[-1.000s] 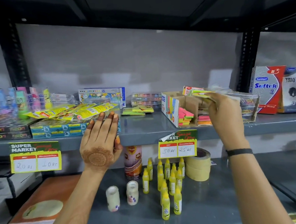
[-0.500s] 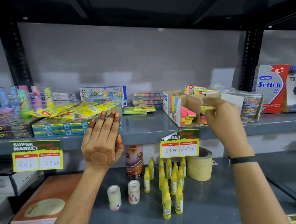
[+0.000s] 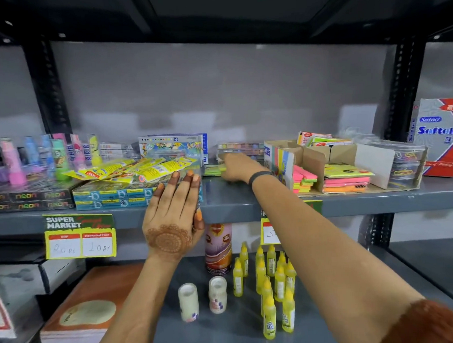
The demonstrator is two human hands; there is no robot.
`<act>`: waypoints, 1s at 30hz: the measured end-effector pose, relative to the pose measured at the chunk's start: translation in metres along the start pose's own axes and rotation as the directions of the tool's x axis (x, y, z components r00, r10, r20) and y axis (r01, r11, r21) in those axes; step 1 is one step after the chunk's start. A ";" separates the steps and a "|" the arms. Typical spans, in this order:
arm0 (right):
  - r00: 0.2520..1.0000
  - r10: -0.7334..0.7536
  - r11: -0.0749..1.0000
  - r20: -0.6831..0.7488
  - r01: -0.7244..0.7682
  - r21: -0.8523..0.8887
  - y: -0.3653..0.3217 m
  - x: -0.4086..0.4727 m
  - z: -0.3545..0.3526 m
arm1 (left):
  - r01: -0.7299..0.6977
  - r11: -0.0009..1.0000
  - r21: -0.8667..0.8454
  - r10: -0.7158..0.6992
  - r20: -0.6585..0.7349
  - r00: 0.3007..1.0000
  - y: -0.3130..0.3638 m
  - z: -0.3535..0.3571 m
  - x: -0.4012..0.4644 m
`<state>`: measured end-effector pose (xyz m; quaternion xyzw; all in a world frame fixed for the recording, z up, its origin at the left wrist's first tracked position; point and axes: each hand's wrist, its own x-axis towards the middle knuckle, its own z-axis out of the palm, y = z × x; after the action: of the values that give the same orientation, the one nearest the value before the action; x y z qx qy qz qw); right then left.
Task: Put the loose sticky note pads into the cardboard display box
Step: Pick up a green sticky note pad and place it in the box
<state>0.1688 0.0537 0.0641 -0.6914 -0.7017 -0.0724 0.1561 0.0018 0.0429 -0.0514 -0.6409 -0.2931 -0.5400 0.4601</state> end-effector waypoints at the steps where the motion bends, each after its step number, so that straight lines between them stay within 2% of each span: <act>1: 0.999 0.006 0.999 0.045 -0.004 -0.043 0.002 0.003 0.003 | 0.002 1.000 -0.002 -0.002 0.001 1.000 0.000 0.000 0.000; 3: 1.000 -0.002 0.994 0.022 0.004 -0.108 0.004 0.006 0.005 | -0.001 1.000 -0.007 0.001 0.000 1.000 -0.001 -0.001 0.000; 8: 0.983 -0.075 0.956 -0.166 0.024 -0.291 -0.006 -0.017 -0.002 | 0.001 1.000 -0.010 -0.001 0.008 1.000 -0.001 -0.002 0.000; 12: 0.906 -0.142 0.977 -0.398 0.064 -0.204 -0.015 -0.055 -0.018 | 0.000 1.000 -0.014 0.000 0.008 1.000 -0.001 -0.003 0.000; 15: 0.765 -0.144 0.988 -0.627 0.142 -0.053 -0.013 -0.093 -0.040 | 0.001 1.000 -0.030 -0.001 -0.011 1.000 0.000 -0.004 0.002; 18: 0.524 -0.065 0.976 -0.849 0.209 0.054 0.006 -0.137 -0.066 | -0.004 0.999 -0.042 0.004 -0.012 1.000 0.000 -0.005 0.003; 19: 0.458 -0.031 0.979 -0.888 0.194 0.066 0.016 -0.148 -0.071 | -0.003 0.999 -0.039 0.002 -0.012 1.000 0.000 -0.005 0.003; 21: 0.401 0.029 0.989 -0.916 0.123 0.085 0.042 -0.162 -0.073 | 0.002 0.999 -0.036 -0.002 -0.011 1.000 0.001 -0.005 0.003; 23: 0.422 0.064 0.994 -0.904 0.048 0.093 0.069 -0.168 -0.067 | 0.008 1.000 -0.031 -0.008 -0.003 1.000 0.001 -0.005 0.003; 26: 0.528 0.102 0.995 -0.843 -0.049 0.089 0.102 -0.171 -0.046 | 0.011 0.999 -0.035 -0.011 0.002 1.000 0.001 -0.005 0.002; 30: 0.647 0.099 0.995 -0.756 -0.079 0.063 0.118 -0.171 -0.022 | 0.012 0.999 -0.049 -0.012 0.000 1.000 0.001 -0.005 0.002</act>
<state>0.2874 -0.1114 0.0164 -0.6298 -0.5387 -0.3379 0.4461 0.0014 0.0378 -0.0502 -0.6503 -0.2836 -0.5498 0.4409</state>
